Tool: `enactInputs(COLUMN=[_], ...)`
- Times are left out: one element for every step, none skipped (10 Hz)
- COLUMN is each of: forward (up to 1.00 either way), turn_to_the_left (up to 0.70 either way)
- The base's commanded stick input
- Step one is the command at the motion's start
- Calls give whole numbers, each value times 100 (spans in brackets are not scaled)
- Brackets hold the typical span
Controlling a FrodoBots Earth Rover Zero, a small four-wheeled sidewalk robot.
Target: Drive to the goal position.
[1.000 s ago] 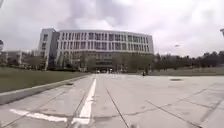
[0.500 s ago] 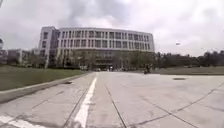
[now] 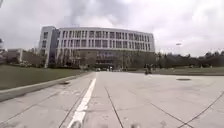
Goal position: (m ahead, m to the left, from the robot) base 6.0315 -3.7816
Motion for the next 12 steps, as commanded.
enactInputs(forward=[70,70,70,70,70,70,70,70,70,70,70,70], turn_to_the_left=[2,2,2,1,1,1,0,1,0,0,0,0])
